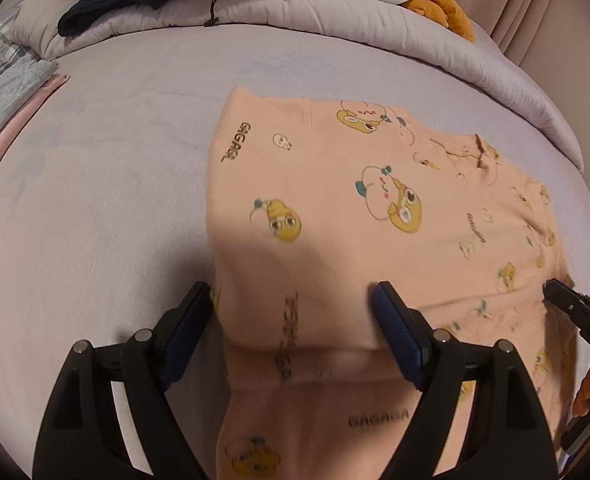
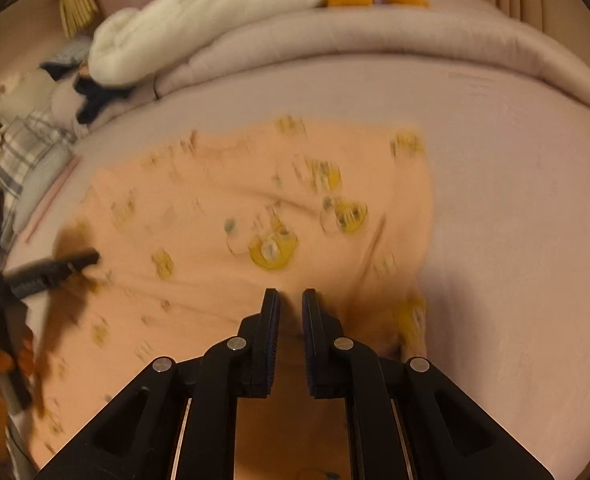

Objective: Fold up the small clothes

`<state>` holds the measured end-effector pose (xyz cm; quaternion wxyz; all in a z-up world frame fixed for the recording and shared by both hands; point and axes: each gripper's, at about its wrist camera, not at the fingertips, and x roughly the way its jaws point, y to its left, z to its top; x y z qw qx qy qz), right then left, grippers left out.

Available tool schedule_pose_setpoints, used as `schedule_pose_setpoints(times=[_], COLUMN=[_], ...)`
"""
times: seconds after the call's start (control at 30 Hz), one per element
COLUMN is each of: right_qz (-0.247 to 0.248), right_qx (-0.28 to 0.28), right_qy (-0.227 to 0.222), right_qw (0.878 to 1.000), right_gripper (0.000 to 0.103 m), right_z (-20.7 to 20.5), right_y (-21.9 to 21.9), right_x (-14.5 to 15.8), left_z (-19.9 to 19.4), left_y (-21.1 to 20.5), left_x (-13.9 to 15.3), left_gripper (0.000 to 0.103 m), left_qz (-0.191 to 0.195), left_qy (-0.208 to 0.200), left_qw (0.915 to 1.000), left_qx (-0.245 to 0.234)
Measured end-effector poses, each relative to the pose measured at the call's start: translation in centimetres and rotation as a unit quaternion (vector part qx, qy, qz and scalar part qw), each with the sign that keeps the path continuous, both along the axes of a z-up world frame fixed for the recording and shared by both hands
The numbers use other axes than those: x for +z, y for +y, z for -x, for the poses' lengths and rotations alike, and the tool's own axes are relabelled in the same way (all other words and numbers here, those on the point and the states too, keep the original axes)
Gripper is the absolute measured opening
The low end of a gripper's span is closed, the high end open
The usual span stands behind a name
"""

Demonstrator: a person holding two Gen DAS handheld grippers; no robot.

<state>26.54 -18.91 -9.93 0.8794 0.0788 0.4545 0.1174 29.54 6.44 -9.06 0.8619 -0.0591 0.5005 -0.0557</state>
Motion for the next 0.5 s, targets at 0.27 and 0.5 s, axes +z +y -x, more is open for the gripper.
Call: schedule_pose_setpoints(times=[0.27,0.5], right_qz=[-0.08,-0.144], right_qx=[0.002,-0.031], right_qy=[-0.017,-0.017], right_qw=[0.997,0.989], right_gripper=[0.044,0.049], right_z=[7.6,12.2], right_y=[-3.2,-4.9], right_x=[2.0,1.3], left_z=[8.9,18.6], left_y=[2.5,7.0], left_x=[2.4,0.9], left_gripper=[0.082,0.082], left_qz=[0.062,0.138], left_qy=[-0.031,-0.021], left_qw=[0.9975,0.9901], left_qx=[-0.017,0.015])
